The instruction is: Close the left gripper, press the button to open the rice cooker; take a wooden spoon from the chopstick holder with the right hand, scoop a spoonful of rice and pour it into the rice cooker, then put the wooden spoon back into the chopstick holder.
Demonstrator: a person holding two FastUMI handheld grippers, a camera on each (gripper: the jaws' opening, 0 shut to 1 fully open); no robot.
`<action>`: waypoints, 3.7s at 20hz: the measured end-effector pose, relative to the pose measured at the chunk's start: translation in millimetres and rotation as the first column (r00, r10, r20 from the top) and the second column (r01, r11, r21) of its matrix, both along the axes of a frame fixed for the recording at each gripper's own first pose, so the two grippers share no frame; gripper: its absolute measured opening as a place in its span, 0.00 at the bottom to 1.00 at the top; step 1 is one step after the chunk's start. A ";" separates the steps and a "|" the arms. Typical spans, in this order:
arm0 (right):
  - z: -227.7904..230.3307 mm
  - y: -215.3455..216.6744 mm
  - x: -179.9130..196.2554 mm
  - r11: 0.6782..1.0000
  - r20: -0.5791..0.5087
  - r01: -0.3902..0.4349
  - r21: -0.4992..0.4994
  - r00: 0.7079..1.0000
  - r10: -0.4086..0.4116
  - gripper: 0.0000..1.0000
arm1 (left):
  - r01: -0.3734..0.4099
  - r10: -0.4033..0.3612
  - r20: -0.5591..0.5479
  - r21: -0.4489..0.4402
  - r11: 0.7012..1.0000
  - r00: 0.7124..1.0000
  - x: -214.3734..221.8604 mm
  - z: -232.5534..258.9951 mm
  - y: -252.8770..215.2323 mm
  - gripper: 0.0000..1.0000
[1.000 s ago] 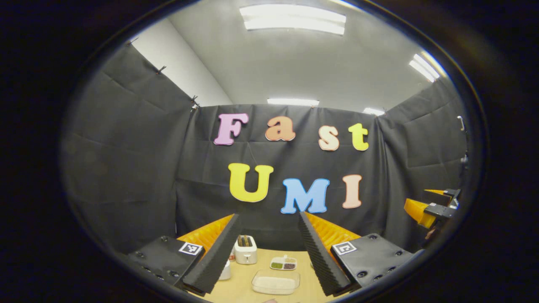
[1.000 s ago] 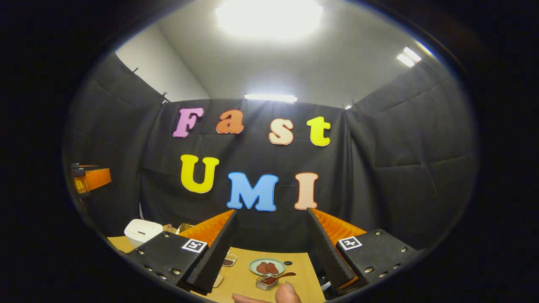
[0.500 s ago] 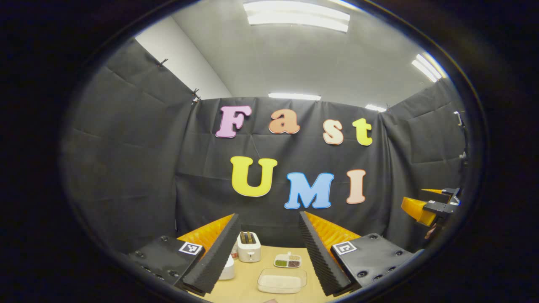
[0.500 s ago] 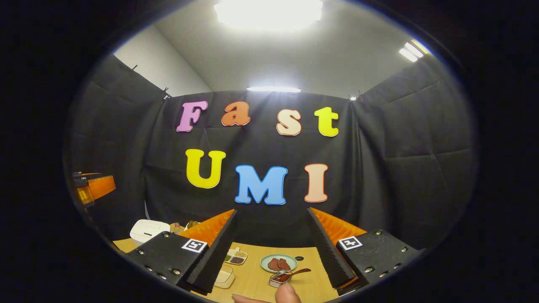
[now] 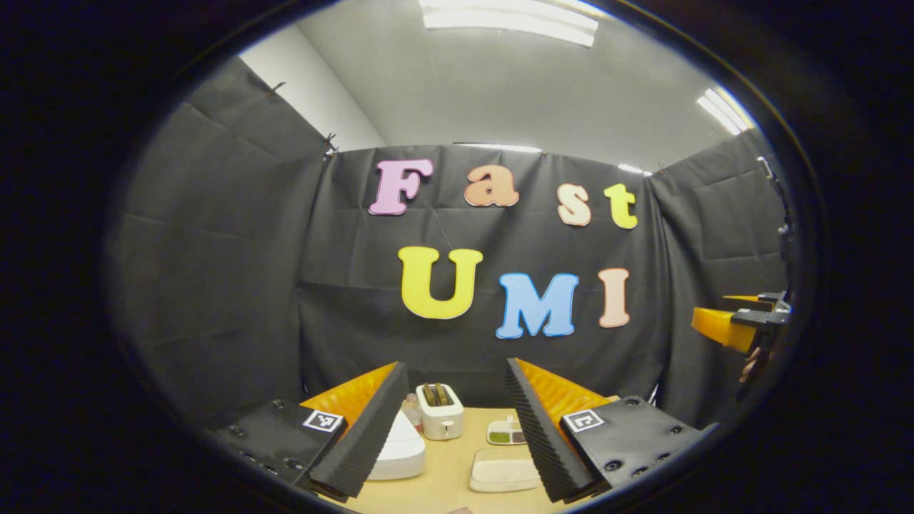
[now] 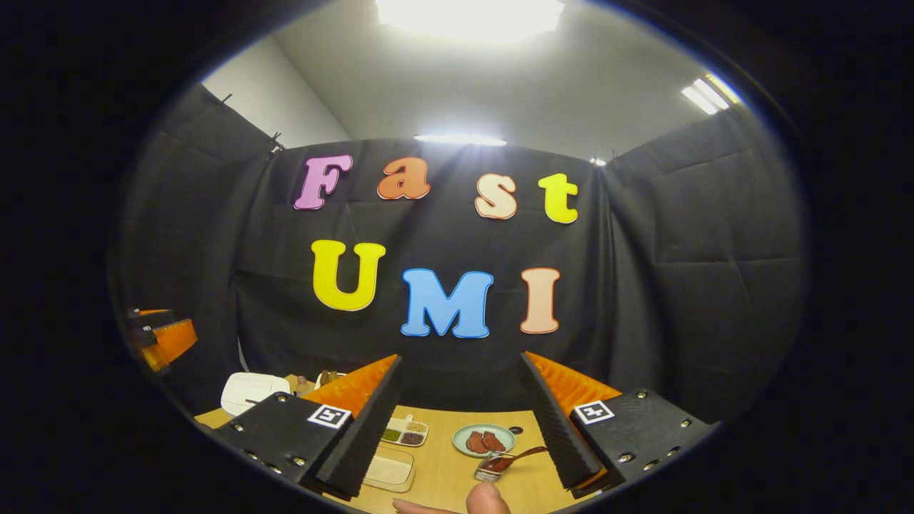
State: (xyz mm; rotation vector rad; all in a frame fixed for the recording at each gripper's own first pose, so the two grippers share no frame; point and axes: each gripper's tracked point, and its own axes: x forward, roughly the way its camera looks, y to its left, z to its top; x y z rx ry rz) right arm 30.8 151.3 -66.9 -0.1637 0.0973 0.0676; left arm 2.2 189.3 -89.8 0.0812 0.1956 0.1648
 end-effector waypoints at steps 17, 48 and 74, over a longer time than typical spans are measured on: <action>-14.2 8.1 -17.3 0.983 -0.060 0.109 -0.150 0.991 -0.119 0.95 | -0.220 0.250 -0.329 0.127 0.967 0.911 72.4 -225.2 161.2 0.09; -47.9 39.3 -3.9 0.982 -0.131 0.106 -0.154 0.983 -0.126 0.96 | -0.409 0.453 -0.300 0.199 0.890 0.839 133.4 -281.4 258.9 0.10; -145.1 -145.2 97.7 0.939 -0.050 0.265 0.219 0.964 -0.261 0.95 | -0.375 0.378 0.000 0.130 0.918 0.926 34.2 -107.0 129.3 0.76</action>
